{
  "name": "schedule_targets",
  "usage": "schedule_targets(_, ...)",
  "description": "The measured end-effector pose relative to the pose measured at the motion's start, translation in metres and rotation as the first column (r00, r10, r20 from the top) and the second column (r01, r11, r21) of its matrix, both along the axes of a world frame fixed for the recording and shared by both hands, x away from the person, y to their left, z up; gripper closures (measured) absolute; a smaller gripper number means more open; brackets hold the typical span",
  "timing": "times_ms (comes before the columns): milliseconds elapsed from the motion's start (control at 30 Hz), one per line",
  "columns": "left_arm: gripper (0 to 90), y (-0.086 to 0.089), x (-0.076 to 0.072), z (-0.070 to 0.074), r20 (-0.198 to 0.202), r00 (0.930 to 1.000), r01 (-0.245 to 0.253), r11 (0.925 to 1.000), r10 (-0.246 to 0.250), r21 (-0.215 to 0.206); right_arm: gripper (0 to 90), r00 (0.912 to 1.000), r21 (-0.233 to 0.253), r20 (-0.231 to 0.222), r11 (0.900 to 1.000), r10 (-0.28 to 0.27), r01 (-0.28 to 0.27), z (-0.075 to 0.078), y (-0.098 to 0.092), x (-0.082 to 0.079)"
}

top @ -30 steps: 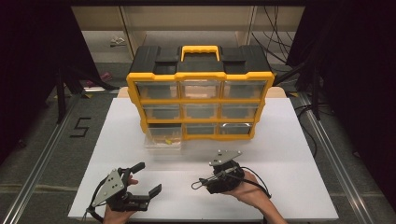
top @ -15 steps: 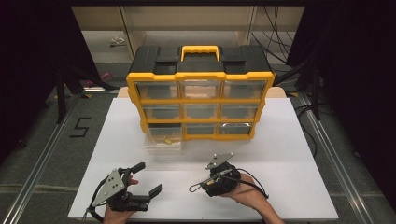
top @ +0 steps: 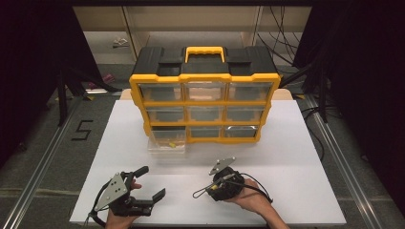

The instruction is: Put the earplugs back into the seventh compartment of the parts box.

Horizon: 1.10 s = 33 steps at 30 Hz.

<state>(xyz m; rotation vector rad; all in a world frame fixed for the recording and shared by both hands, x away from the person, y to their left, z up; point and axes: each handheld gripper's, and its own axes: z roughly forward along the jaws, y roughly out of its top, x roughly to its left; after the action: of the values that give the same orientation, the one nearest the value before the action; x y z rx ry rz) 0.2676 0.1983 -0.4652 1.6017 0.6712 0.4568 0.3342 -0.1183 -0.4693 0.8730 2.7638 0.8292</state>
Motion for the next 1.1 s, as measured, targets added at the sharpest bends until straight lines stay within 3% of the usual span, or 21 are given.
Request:
schedule_targets(400,7.4,0.0,0.0,0.0,0.001,1.0,0.001,1.0,-0.001,-0.001,65.4,0.9997,-0.041,0.017,0.999,0.02,-0.019,-0.004,0.005,-0.003)
schedule_targets(633,7.4,0.0,0.0,0.0,0.0,1.0,0.001,1.0,-0.001,-0.001,68.1,0.9991,-0.045,0.027,0.998,0.032,-0.031,-0.004,0.005,-0.004)
schedule_targets(1100,7.4,-0.001,0.0,0.0,-0.002,1.0,0.003,1.0,-0.003,0.001,69.6,0.9968,0.021,0.079,1.0,0.016,-0.018,0.012,-0.003,-0.002)
